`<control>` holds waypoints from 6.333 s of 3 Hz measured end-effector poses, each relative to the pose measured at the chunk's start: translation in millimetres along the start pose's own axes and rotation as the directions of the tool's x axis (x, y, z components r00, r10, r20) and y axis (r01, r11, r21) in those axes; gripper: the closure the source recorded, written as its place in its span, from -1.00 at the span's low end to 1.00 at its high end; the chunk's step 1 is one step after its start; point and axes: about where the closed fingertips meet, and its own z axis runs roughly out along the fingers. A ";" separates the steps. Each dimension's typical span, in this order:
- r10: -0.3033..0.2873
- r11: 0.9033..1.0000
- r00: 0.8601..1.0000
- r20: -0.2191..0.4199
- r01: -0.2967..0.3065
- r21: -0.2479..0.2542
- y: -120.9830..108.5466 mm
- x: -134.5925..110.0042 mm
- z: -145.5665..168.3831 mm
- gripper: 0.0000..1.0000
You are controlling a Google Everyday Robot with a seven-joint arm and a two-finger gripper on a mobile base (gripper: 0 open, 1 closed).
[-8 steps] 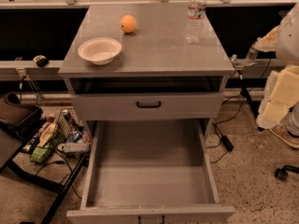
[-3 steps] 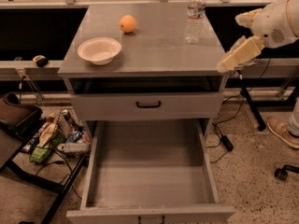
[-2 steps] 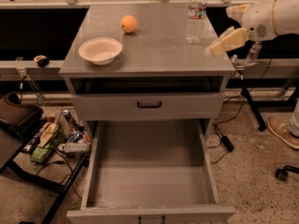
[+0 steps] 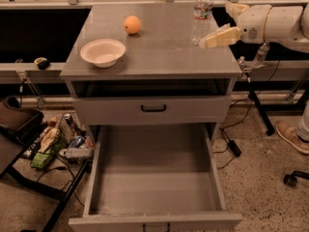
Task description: Place water bottle into middle drawer
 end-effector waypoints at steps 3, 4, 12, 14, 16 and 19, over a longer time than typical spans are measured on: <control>0.043 0.981 0.997 0.064 -0.055 0.186 -68.0 19.7 35.1 -1.00; 0.047 0.967 0.995 0.088 -0.067 0.246 -103.9 28.8 52.1 -1.00; 0.175 0.935 0.967 0.183 -0.222 0.276 -136.3 47.2 109.4 1.00; 0.000 0.966 0.968 0.251 -0.065 0.252 -95.3 -27.9 56.5 1.00; -0.236 0.934 0.937 0.259 0.145 0.326 -3.8 -118.3 -60.0 1.00; -0.058 0.981 0.980 0.189 0.021 0.191 146.6 74.4 -97.9 1.00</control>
Offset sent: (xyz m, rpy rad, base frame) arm 0.0546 -0.0252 0.0027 0.1293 -0.0642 -0.2277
